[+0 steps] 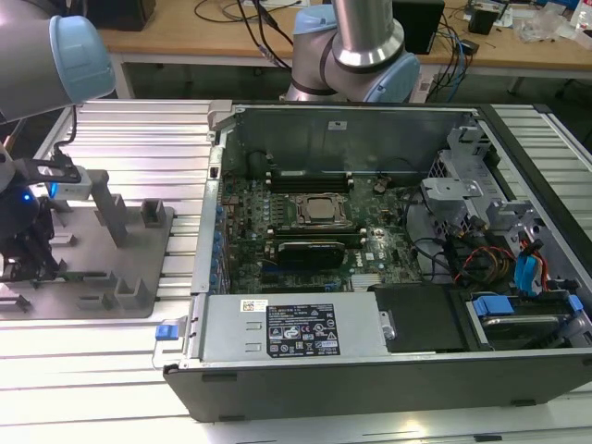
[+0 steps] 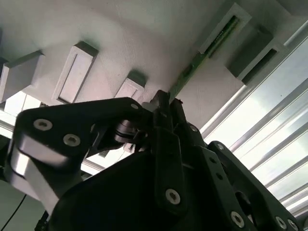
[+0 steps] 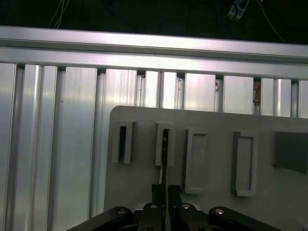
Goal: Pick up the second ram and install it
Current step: 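Pick up the second ram and move it above second insertion slot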
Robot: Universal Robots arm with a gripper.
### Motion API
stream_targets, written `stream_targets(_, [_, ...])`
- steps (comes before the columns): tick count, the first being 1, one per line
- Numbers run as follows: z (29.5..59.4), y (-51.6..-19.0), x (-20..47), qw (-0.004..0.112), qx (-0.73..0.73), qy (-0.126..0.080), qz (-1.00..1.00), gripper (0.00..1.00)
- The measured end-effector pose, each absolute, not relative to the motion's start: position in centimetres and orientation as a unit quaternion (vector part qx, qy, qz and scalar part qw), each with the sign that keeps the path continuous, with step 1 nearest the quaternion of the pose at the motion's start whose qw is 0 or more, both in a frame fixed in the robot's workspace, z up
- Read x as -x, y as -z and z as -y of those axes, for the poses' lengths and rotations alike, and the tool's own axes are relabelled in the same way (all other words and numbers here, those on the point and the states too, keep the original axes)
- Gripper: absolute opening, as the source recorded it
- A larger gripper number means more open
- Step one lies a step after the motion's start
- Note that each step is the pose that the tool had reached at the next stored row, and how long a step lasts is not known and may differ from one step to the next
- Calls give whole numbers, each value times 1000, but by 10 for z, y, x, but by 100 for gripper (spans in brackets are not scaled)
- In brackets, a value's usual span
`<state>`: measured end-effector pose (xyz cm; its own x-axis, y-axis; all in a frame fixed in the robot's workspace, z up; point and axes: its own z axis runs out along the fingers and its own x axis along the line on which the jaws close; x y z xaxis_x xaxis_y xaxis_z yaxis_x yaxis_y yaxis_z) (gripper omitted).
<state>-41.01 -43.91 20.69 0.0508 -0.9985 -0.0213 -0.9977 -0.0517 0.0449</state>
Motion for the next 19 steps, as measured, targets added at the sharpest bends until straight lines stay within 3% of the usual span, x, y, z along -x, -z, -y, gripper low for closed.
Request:
stream_targets(3, [439, -207, 410, 9, -725, 23, 689, 9])
stream_targets(19, [439, -209, 410, 8, -692, 23, 721, 9])
